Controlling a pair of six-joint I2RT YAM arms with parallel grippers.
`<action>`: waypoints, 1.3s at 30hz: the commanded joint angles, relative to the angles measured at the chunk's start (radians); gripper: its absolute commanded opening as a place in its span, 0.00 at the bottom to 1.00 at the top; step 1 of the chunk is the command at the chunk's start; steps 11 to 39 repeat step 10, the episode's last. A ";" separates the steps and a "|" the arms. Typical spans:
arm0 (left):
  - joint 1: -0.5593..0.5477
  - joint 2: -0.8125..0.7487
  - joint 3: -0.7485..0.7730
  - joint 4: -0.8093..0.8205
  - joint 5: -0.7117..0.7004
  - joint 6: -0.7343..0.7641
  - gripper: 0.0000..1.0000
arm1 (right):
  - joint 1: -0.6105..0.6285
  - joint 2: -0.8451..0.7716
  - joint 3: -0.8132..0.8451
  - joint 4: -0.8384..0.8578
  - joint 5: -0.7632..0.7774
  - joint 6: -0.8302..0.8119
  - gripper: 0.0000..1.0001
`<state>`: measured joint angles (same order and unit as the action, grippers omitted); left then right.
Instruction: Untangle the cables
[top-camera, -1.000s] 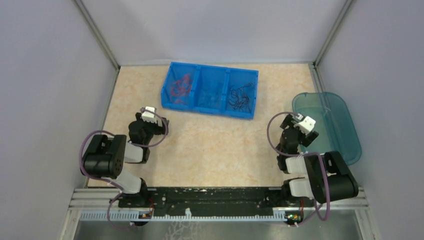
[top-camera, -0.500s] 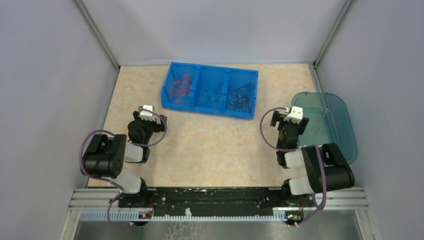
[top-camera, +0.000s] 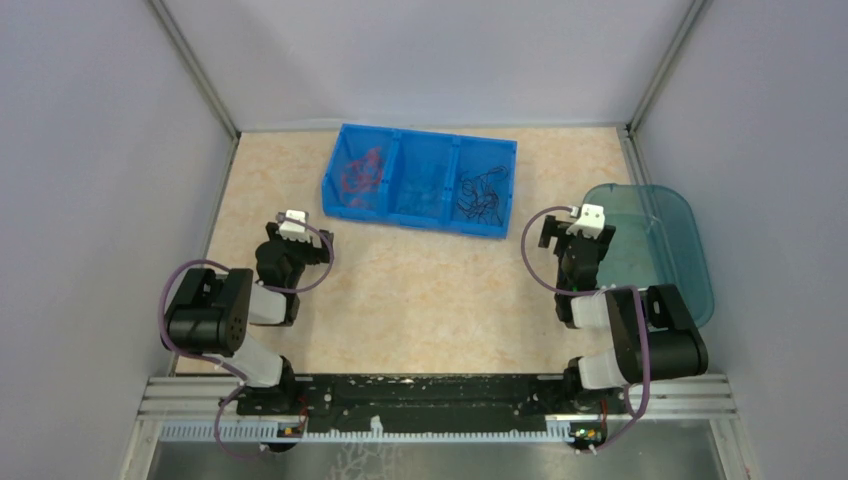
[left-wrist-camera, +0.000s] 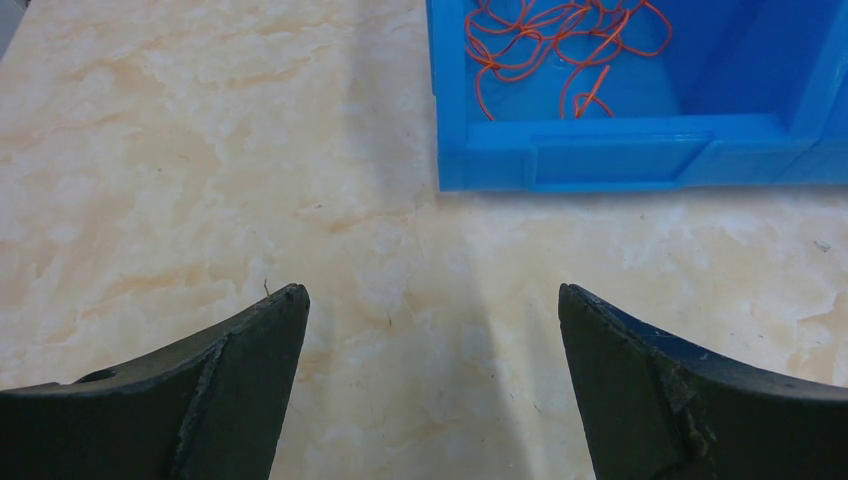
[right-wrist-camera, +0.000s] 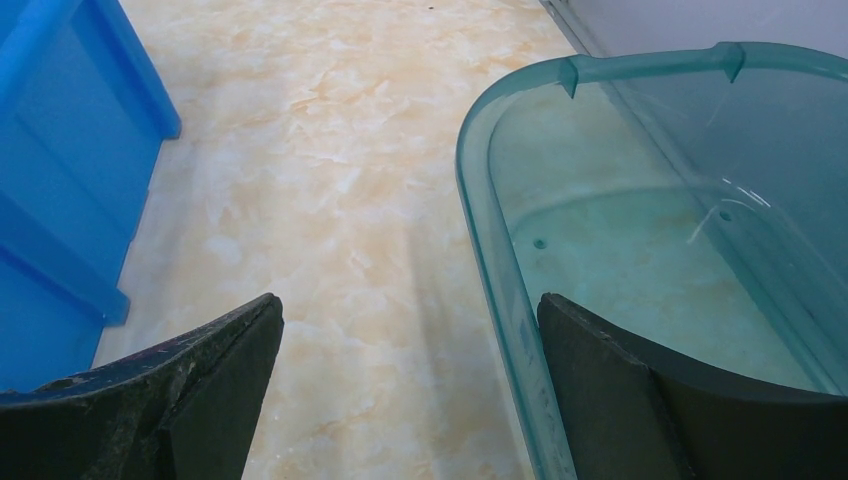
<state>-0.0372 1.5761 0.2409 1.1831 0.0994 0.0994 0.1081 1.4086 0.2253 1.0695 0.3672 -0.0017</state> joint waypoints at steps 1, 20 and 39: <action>0.005 0.003 0.015 0.040 -0.001 -0.014 1.00 | -0.005 0.003 0.022 0.003 -0.039 0.009 0.99; 0.006 0.005 0.019 0.035 0.000 -0.011 1.00 | -0.006 0.003 0.023 0.003 -0.039 0.009 0.99; 0.006 0.005 0.019 0.035 0.000 -0.011 1.00 | -0.006 0.003 0.023 0.003 -0.039 0.009 0.99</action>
